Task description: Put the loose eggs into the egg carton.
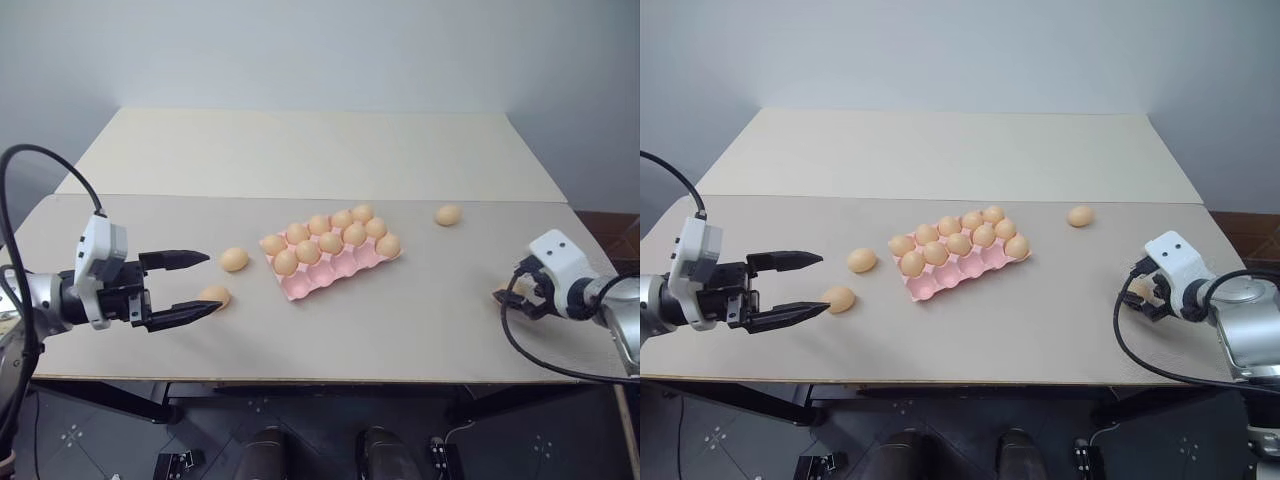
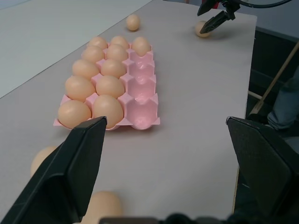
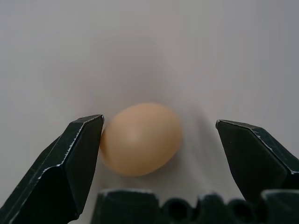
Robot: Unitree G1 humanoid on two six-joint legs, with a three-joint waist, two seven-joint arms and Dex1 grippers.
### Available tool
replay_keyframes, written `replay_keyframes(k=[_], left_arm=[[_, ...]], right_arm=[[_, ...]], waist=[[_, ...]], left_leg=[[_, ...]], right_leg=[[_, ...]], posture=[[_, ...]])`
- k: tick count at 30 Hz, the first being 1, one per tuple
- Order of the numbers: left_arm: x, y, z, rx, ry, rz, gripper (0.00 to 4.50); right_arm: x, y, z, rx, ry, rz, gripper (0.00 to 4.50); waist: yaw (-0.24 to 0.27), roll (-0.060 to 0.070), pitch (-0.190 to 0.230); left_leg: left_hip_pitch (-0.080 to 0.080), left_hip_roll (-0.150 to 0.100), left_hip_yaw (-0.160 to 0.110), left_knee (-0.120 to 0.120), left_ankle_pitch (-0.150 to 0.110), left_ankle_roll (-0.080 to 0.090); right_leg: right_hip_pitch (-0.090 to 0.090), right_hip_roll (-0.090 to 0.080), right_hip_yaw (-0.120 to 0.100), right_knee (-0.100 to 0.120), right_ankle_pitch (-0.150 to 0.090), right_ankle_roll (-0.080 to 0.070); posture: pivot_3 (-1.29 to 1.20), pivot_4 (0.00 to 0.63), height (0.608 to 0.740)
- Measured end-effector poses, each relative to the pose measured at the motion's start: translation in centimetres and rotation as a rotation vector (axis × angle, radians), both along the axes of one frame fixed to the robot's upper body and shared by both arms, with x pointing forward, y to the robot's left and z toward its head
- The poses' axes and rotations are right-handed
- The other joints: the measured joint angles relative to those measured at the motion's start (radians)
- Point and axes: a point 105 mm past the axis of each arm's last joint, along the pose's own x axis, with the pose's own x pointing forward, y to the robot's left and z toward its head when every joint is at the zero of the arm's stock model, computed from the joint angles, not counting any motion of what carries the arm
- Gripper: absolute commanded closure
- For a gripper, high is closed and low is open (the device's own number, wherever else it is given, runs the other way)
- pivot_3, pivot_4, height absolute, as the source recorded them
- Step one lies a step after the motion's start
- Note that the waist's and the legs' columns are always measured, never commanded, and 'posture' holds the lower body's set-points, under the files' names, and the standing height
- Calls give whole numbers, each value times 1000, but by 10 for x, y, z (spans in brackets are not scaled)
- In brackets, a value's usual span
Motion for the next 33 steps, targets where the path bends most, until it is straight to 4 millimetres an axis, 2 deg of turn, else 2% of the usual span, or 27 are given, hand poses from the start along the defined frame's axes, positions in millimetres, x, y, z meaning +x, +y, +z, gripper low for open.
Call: replay_keyframes(k=[1, 5, 10, 12, 15, 17, 20, 26, 28, 33], left_arm=[[0, 0, 0, 0, 1, 0, 0], [0, 0, -1, 0, 6, 0, 0], [0, 0, -1, 1, 6, 1, 0], [0, 0, -1, 1, 6, 1, 0], [0, 1, 1, 7, 0, 1, 0], [1, 1, 5, -4, -3, 0, 0], [4, -1, 13, -34, -15, -8, 0], [15, -5, 30, -130, -43, -3, 0], [16, -6, 32, -134, -45, 0, 0], [17, -5, 31, -139, -39, 3, 0]], right_arm=[[0, 2, -4, 5, 11, -2, 551], [-2, 5, -12, 34, 43, -12, 1896], [-1, 14, -10, 70, 39, -8, 1896], [0, 21, -4, 68, 18, 17, 1896], [6, 49, 22, 86, -61, 108, 1896], [12, 79, 47, 126, -142, 204, 1896], [16, 127, 70, 180, -224, 360, 1896], [26, 208, 61, 300, -205, 550, 1896], [30, 219, 58, 300, -202, 566, 1896], [48, 229, 45, 310, -204, 523, 1896]], waist=[[0, 0, 0], [0, 0, 0], [0, 0, 0], [-1, 0, 0], [-7, 0, 0], [-11, 0, 0], [-13, -1, 0], [-14, -1, 0], [-13, -1, 0], [-15, -2, -1]], left_leg=[[0, 0, 0, 0, 0, 0], [0, 0, 0, 0, 0, 0], [0, 0, 0, 0, 0, 0], [0, 0, 0, 0, 0, 0], [0, 2, -2, 0, 0, 0], [0, 4, -2, 0, 0, 0], [1, 10, -2, 0, 0, 0], [-1, 12, 0, 0, 0, 0], [-2, 11, 1, 0, 0, 0], [-6, 12, 5, 0, 0, 0]], right_leg=[[0, 0, 0, 0, 0, 0], [0, 0, 0, 0, 0, 0], [0, 1, 0, 0, 0, 0], [0, 1, 0, 1, 0, 0], [-1, 2, 2, 1, 0, 0], [-1, 5, 3, 1, 0, 2], [-1, 11, 4, -1, 0, 2], [-5, 14, 6, 1, 4, -4], [-7, 13, 7, 1, 4, -4], [-15, 14, 13, 3, 5, -4]], posture=[[0, 150, 740], [0, 150, 740], [0, 150, 740], [0, 150, 740], [0, 150, 740], [0, 150, 740], [0, 150, 740], [0, 150, 740], [0, 150, 740], [0, 150, 740]])
